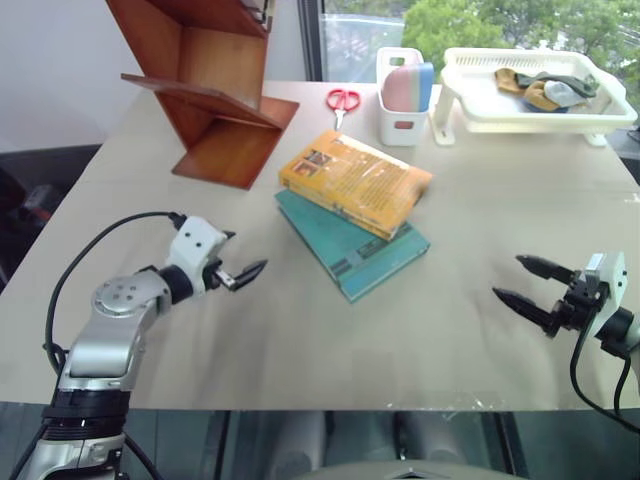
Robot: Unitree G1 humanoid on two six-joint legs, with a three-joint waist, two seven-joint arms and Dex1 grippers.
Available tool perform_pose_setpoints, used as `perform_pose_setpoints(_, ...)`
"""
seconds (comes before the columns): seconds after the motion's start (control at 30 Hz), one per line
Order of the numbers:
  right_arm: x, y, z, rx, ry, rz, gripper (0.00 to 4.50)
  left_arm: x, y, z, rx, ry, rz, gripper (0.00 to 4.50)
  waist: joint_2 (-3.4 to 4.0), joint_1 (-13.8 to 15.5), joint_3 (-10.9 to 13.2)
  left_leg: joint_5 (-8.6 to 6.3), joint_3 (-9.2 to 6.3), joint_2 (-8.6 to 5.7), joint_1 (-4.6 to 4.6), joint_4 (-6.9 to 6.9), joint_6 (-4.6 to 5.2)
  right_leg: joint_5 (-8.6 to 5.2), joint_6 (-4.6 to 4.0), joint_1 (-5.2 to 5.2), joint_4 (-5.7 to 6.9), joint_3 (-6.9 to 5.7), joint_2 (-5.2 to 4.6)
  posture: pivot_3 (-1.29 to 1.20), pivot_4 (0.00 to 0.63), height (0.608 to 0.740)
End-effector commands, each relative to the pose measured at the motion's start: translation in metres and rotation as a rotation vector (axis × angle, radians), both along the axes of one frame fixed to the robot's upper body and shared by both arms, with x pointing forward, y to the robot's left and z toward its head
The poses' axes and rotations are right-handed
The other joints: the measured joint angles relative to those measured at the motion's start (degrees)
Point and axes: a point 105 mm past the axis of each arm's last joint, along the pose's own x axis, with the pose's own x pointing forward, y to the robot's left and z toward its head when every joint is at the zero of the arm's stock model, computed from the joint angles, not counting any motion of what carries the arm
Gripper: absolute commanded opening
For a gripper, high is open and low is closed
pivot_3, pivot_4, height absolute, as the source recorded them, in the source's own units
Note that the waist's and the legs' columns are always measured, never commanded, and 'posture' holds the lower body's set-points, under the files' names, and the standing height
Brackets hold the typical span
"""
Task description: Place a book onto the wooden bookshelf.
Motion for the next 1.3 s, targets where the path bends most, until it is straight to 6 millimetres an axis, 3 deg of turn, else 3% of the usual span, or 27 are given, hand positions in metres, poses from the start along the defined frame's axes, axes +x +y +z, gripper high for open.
perform_pose_setpoints(0.03,0.002,0.000,0.008,-0.023,-0.042,0.012,4.50,-0.004,0.000,0.015,-0.023,-0.047,-0.002,4.47,0.00,0.0,0.0,0.00,0.00,0.00,0.00,0.00,0.00,0.00,0.00,0.00,0.00,0.00,0.00,0.00,0.150,0.740)
perform_pose_setpoints(0.73,0.008,-0.001,0.013,-0.049,-0.043,0.049,4.50,-0.018,-0.005,0.012,-0.055,-0.047,-0.003,4.47,0.00,0.0,0.0,0.00,0.01,-0.01,0.00,0.00,0.00,0.00,0.00,0.00,0.00,0.01,-0.03,0.00,0.150,0.740)
perform_pose_setpoints(0.9,0.013,0.004,0.017,-0.034,-0.055,0.050,4.50,-0.017,-0.004,0.020,-0.047,-0.063,-0.023,4.47,0.00,0.0,0.0,0.00,0.01,-0.01,0.01,0.00,0.00,0.00,0.00,0.00,0.00,0.01,-0.02,0.00,0.150,0.740)
perform_pose_setpoints(1.07,0.037,0.029,0.034,0.025,-0.107,0.088,4.50,-0.020,-0.011,0.044,-0.093,-0.069,-0.114,4.47,0.00,-0.3,0.0,0.00,0.03,0.03,0.03,0.00,-0.01,0.00,-0.01,-0.01,0.04,0.02,0.02,0.00,0.150,0.740)
perform_pose_setpoints(1.3,0.098,0.080,0.061,0.112,-0.150,0.104,4.50,-0.037,0.004,0.093,-0.153,-0.008,-0.214,4.47,-0.02,-0.8,0.2,0.03,0.02,0.04,0.04,0.00,-0.05,-0.01,-0.02,-0.07,0.15,0.04,0.09,0.00,0.150,0.740)
